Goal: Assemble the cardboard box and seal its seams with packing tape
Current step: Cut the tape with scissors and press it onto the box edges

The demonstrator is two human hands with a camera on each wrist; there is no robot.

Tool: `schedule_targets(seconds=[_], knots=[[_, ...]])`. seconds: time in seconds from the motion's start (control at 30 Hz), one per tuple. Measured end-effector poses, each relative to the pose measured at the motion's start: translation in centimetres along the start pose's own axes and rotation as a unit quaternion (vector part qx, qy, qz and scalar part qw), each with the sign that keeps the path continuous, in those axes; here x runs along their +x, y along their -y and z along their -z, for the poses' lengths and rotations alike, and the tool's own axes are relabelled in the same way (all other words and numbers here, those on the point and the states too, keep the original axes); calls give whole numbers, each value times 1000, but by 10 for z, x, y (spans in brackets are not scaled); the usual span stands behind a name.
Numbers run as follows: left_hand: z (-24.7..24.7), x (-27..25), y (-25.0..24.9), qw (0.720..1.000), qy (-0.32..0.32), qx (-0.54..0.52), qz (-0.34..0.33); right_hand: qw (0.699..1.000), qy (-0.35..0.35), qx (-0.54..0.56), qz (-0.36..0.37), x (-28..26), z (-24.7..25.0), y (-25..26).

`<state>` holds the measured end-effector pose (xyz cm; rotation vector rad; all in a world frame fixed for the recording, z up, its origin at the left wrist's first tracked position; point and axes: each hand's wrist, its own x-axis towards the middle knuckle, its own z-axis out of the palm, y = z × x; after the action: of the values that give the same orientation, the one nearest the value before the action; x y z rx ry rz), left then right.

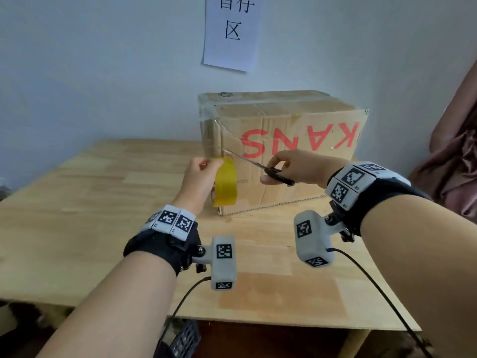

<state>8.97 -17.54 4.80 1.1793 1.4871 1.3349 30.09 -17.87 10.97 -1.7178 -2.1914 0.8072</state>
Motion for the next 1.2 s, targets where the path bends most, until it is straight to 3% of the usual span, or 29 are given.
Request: schedule_targets(seconds=[0.23,0.8,1.2], knots=[[-2,13,-8,997,-21,-64,45,998,65,-24,13,14,17,3],[7,13,-3,992,-14,-96,84,993,52,-74,71,37,15,20],[6,15,-1,998,-45,-37,7,991,45,-93,84,36,19,23]])
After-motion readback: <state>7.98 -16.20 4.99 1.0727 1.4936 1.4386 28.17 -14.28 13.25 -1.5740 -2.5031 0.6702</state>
